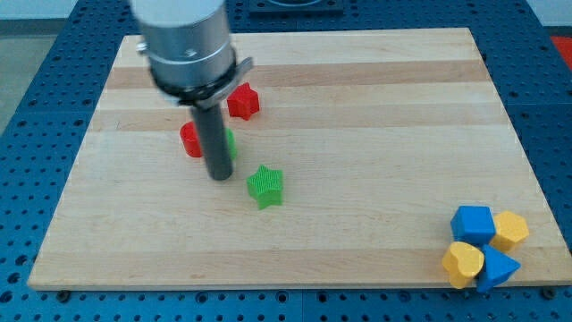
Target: Place the green star above the yellow hexagon
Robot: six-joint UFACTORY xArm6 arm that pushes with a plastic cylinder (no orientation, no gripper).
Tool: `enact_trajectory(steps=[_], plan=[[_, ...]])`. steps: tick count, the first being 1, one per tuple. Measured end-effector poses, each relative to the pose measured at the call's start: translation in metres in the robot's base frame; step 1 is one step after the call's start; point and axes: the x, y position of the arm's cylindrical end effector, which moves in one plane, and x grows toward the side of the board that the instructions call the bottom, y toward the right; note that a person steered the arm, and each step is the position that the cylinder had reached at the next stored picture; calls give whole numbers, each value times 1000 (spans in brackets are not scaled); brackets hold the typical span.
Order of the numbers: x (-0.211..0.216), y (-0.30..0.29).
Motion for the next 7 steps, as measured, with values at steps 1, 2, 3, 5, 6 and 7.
enact_trajectory(steps=[1,2,3,5,6,7], plan=[[21,28],[22,101],[22,169],[8,153],[7,215],[7,269]])
